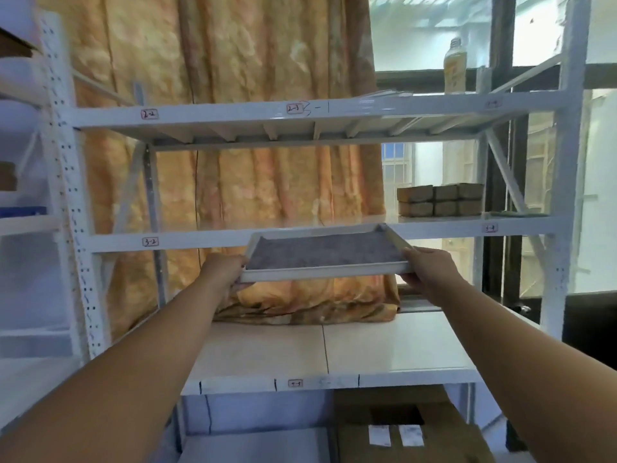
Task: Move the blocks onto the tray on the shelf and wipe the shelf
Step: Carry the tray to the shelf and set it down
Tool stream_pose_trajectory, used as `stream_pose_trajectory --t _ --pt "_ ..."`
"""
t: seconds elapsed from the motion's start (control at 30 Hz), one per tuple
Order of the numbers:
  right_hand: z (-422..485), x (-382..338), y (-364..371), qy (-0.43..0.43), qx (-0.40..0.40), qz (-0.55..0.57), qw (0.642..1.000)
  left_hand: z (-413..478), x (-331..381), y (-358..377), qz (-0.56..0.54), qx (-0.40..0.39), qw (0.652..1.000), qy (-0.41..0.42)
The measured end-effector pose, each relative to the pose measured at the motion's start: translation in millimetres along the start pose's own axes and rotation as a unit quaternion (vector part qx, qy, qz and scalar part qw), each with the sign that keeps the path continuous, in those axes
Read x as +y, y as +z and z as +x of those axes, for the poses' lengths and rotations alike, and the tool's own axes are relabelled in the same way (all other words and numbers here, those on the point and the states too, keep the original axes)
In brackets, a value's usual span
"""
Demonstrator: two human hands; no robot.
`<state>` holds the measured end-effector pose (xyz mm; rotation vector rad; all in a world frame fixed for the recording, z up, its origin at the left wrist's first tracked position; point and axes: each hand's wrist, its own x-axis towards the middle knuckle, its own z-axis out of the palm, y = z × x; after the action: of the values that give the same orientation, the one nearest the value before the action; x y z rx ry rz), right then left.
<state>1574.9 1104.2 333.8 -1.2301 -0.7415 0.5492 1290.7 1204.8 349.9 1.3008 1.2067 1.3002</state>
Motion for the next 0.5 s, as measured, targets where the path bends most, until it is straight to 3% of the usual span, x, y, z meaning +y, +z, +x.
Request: stream_pose_trajectory --t 0.27,0.5 --pt "82 1 -16 -0.029 -0.007 -0.01 1.0 44 10 64 0.011 0.006 1.0 -0.001" --pt "142 10 -17 -0.031 -0.01 -0.075 0.997 116 25 108 0.116 0.018 0.992 0.046"
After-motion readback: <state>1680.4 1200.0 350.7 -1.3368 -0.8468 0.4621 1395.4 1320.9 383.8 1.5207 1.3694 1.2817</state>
